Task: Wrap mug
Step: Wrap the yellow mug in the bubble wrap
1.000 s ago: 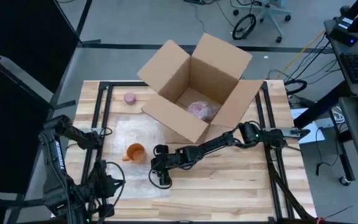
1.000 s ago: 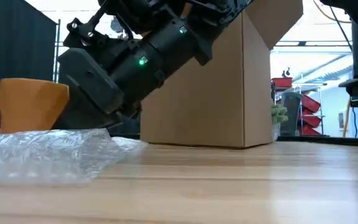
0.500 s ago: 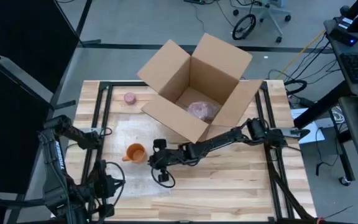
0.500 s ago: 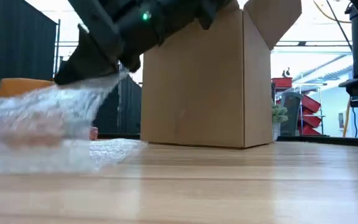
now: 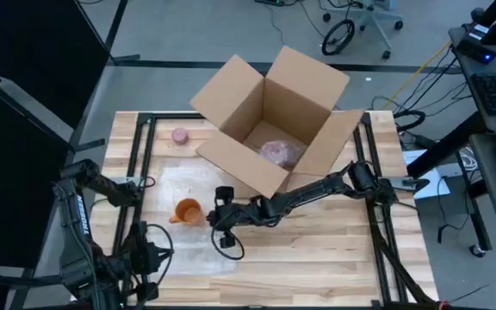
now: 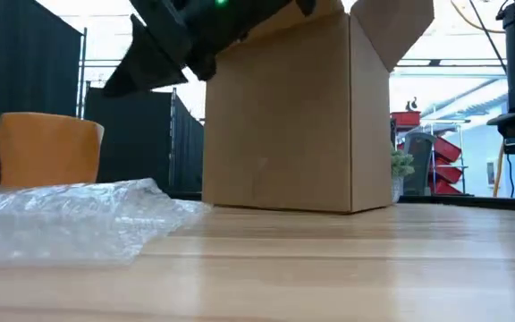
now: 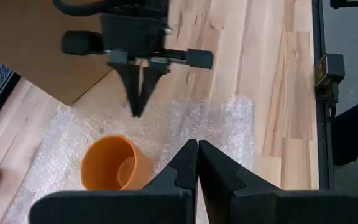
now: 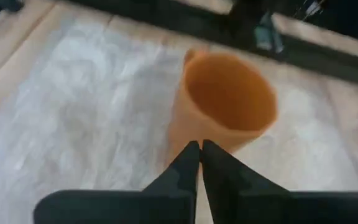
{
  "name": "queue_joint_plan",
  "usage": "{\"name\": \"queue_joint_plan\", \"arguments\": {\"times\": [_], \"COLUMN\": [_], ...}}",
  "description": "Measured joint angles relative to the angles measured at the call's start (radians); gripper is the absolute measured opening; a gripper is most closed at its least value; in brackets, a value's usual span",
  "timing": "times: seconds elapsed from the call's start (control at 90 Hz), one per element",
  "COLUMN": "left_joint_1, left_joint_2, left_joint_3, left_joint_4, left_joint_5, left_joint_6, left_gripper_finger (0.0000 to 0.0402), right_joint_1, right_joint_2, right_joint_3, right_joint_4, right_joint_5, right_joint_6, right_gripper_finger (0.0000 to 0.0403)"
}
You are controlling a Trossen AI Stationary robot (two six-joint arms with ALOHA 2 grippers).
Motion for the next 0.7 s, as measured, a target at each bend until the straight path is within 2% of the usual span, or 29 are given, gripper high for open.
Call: {"name": "queue_joint_plan", "arguments": {"times": [0.122,0.278,0.411,0.544,0.611,0.7], "left_joint_1": [0.000,0.000,0.000,0.000,0.000,0.000], "left_joint_2": [0.000,0.000,0.000,0.000,0.000,0.000], "left_joint_3": [0.000,0.000,0.000,0.000,0.000,0.000], "left_joint_4": [0.000,0.000,0.000,0.000,0.000,0.000], "left_joint_5": [0.000,0.000,0.000,-0.005,-0.014,-0.027], "left_joint_6": [0.000,0.000,0.000,0.001,0.008,0.009], "left_gripper_finger": [0.0000,0.0000,0.0000,0.0000,0.0000,0.0000], "right_joint_1": [0.040,0.119,0.175,0.212,0.218,0.210], "right_joint_2": [-0.052,-0.146,-0.232,-0.234,-0.238,-0.245], "right_joint_3": [0.003,0.001,0.003,-0.001,-0.024,-0.087], "right_joint_4": [-0.074,-0.432,-0.765,-1.070,-1.136,-1.189], "right_joint_5": [-0.009,0.051,0.200,0.392,0.475,0.513], "right_joint_6": [0.001,0.112,0.431,0.818,0.970,1.108], "right_gripper_finger": [0.0039,0.0095,0.0112,0.0113,0.0114,0.0114]}}
